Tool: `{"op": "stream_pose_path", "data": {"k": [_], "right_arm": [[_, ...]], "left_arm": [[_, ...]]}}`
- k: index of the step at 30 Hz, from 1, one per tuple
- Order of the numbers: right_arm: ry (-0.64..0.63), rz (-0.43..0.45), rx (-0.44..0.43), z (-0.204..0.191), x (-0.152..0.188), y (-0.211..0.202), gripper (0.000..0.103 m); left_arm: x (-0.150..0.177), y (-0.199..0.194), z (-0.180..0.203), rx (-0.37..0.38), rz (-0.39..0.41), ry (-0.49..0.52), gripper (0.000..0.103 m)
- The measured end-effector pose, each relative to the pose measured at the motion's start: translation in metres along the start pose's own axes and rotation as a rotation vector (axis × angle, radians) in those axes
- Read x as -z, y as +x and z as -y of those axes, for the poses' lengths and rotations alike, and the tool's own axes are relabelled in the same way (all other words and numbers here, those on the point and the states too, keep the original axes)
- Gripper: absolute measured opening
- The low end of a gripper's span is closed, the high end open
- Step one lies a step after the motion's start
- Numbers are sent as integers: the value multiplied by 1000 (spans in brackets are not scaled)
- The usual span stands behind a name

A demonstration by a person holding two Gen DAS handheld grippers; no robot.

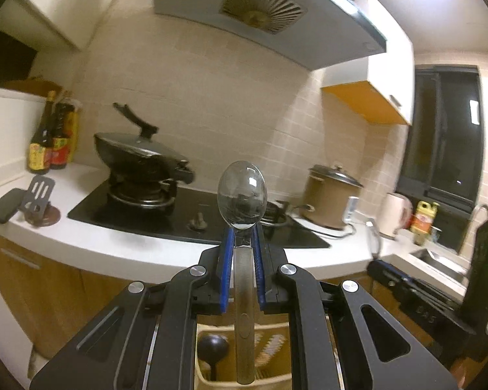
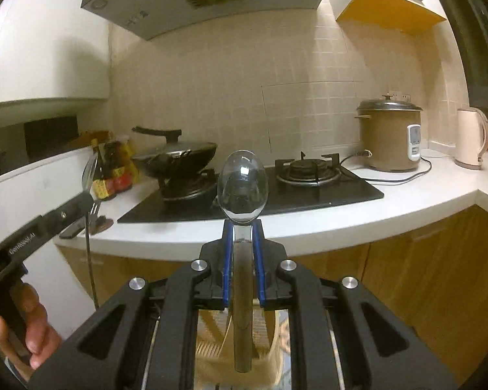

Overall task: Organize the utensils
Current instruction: 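Lift the clear spoon with the left tool and carry it over the caddy, then drop the clear spoon into the caddy by opening the left tool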

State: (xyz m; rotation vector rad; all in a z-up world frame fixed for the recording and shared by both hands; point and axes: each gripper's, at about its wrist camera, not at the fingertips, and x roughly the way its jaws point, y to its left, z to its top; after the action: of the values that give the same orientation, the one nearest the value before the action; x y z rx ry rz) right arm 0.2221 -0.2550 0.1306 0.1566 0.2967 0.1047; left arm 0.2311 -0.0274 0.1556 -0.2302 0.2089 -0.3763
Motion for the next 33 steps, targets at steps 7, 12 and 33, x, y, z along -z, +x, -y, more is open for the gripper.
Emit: {"op": "stream_pose_path", "data": {"k": [7,12,33], "right_arm": [[-13,52,17,5,4,16,10],[-54,85,49,1,18,25,10],[-108,49,32,-6,46,24,11]], "left_arm": [[12,29,-8,-35,3,-13,10],[24,42,-9,-31,4,8,10],[54,35,-23,1,-40,35,19]]}}
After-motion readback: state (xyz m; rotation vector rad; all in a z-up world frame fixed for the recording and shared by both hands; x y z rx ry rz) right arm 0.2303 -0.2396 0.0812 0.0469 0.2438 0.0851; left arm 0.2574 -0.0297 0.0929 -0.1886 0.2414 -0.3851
